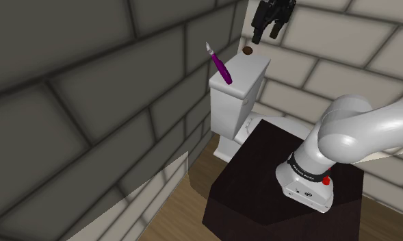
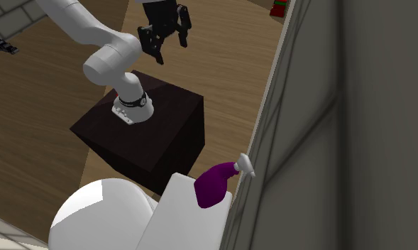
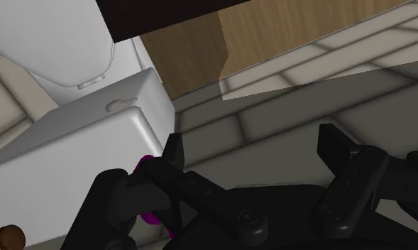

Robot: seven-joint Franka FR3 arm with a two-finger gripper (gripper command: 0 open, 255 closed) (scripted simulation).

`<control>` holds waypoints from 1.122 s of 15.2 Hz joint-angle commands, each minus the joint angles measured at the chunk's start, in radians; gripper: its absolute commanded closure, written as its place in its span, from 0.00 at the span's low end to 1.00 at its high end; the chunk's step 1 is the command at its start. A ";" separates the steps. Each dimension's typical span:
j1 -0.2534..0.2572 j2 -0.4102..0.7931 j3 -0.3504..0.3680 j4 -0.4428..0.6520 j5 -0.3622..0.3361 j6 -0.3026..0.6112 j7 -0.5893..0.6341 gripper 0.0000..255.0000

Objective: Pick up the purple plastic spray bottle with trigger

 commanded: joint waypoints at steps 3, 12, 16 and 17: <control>0.004 0.028 -0.030 -0.025 -0.024 0.067 -0.055 0.00; 0.031 0.228 -0.165 -0.058 -0.093 0.370 -0.294 0.00; 0.050 0.350 -0.224 -0.030 -0.094 0.495 -0.404 0.00; 0.056 0.383 -0.238 -0.019 -0.090 0.525 -0.432 0.00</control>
